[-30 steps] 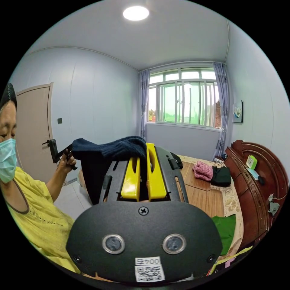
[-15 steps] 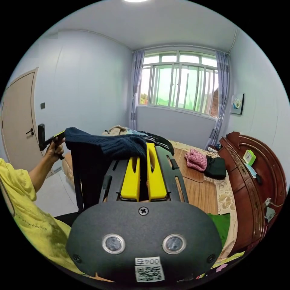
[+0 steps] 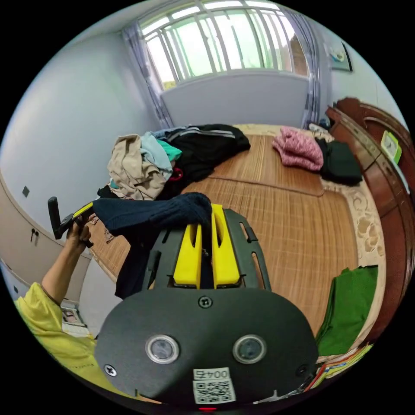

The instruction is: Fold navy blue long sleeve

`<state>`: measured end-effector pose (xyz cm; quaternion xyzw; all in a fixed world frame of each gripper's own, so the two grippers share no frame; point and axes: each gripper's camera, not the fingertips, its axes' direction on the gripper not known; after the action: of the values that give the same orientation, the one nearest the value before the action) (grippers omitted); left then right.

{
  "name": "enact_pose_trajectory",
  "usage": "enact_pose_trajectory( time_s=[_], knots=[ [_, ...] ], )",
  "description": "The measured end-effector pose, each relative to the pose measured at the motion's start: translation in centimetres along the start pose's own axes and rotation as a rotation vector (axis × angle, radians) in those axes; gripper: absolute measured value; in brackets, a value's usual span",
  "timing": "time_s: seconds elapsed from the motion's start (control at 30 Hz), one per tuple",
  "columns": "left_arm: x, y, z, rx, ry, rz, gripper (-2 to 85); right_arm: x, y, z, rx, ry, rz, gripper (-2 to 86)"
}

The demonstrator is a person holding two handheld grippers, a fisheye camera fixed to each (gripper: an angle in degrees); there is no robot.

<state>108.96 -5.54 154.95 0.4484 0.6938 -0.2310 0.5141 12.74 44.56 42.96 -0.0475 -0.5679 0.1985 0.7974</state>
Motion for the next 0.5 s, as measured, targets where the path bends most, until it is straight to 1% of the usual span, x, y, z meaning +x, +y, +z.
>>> enact_pose_trajectory(
  time_s=[0.07, 0.13, 0.2, 0.23, 0.33, 0.4, 0.5],
  knots=[
    [1.2, -0.6, 4.7, -0.096, 0.013, -0.01, 2.8, 3.7, -0.6, 4.4, -0.101, -0.056, 0.096, 5.3],
    [2.5, -0.9, 10.5, -0.242, 0.007, -0.051, 5.8, 6.3, -0.6, 7.3, -0.174, -0.096, 0.174, 6.4],
    [2.7, -0.5, 13.7, -0.319, 0.005, -0.129, 8.3, 8.6, -0.1, 9.1, -0.181, -0.129, 0.239, 7.6],
    [2.8, 0.0, 14.9, -0.338, 0.01, -0.187, 9.7, 10.0, 0.5, 9.9, -0.174, -0.16, 0.277, 9.8],
    [4.0, 1.3, 15.6, -0.332, 0.001, -0.258, 12.3, 13.3, 2.3, 10.8, -0.161, -0.245, 0.35, 15.7],
    [5.6, 2.2, 15.2, -0.338, -0.018, -0.262, 13.7, 14.8, 3.7, 10.6, -0.162, -0.251, 0.364, 16.5],
    [9.4, 4.9, 12.9, -0.313, -0.007, -0.231, 15.1, 16.4, 7.4, 8.7, -0.121, -0.322, 0.332, 16.7]
  ],
)
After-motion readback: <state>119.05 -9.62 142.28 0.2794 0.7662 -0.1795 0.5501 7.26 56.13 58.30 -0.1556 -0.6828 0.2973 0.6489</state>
